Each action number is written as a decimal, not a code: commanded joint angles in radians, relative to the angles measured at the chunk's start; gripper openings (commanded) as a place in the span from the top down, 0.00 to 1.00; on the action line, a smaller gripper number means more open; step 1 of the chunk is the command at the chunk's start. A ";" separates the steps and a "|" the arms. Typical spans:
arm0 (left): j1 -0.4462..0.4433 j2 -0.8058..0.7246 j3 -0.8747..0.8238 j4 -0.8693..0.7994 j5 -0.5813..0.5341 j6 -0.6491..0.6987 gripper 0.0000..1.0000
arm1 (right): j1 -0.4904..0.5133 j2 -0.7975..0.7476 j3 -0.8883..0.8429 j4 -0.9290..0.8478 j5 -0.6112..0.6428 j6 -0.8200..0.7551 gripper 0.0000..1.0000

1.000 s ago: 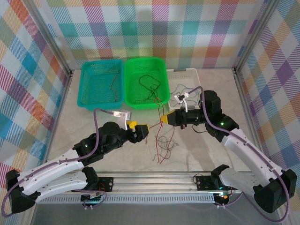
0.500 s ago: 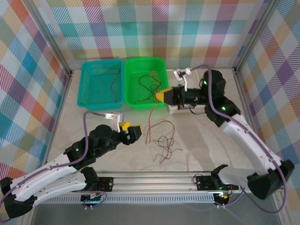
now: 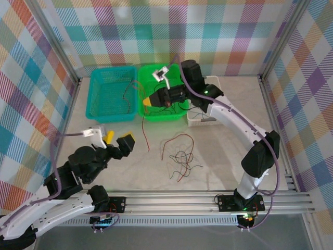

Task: Untangle the cables
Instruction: Place the cable into the container.

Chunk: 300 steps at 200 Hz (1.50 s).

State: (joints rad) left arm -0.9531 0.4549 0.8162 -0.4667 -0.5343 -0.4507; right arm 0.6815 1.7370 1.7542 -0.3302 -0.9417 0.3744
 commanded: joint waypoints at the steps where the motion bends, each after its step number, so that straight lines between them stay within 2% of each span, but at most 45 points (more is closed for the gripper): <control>1: 0.024 0.073 0.109 0.002 -0.075 0.081 0.00 | 0.040 -0.006 0.014 -0.095 -0.057 -0.150 1.00; 21: 0.054 0.151 0.198 -0.029 -0.061 0.073 0.00 | 0.052 -0.011 -0.033 -0.086 -0.084 -0.161 1.00; 54: 0.108 0.205 0.246 0.002 0.020 0.065 0.00 | 0.089 -0.039 -0.106 -0.042 -0.152 -0.182 1.00; 89: 0.195 0.227 0.244 0.011 0.162 0.021 0.01 | 0.104 -0.067 -0.143 -0.025 -0.183 -0.195 1.00; 122: 0.306 0.235 0.218 0.020 0.310 -0.059 0.09 | 0.116 -0.093 -0.173 0.004 -0.227 -0.196 1.00; 149: 0.353 0.255 0.218 0.029 0.380 -0.108 0.16 | 0.126 -0.086 -0.165 -0.026 -0.239 -0.215 1.00; 168: 0.367 0.271 0.223 0.048 0.430 -0.135 0.21 | 0.134 -0.081 -0.163 -0.033 -0.231 -0.222 1.00; 194: 0.374 0.288 0.224 0.058 0.493 -0.161 0.21 | 0.136 -0.077 -0.163 -0.029 -0.225 -0.223 1.00; 212: 0.376 0.281 0.201 0.083 0.538 -0.179 0.28 | 0.136 -0.073 -0.161 -0.023 -0.242 -0.216 1.00; 225: 0.379 0.272 0.184 0.096 0.561 -0.198 0.29 | 0.136 -0.066 -0.160 -0.020 -0.252 -0.209 1.00; 240: 0.381 0.254 0.162 0.121 0.579 -0.211 0.25 | 0.136 -0.057 -0.160 -0.028 -0.253 -0.213 1.00; 260: 0.386 0.242 0.155 0.119 0.605 -0.217 0.15 | 0.136 -0.055 -0.169 -0.027 -0.252 -0.215 1.00; 274: 0.387 0.243 0.153 0.114 0.614 -0.228 0.13 | 0.136 -0.053 -0.170 -0.023 -0.258 -0.213 1.00; 300: 0.387 0.245 0.143 0.123 0.625 -0.234 0.24 | 0.136 -0.052 -0.168 -0.014 -0.271 -0.203 1.00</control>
State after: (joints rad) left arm -0.5758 0.7090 0.9756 -0.3855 0.0422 -0.6720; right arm 0.8085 1.6737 1.5906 -0.3637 -1.1667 0.1932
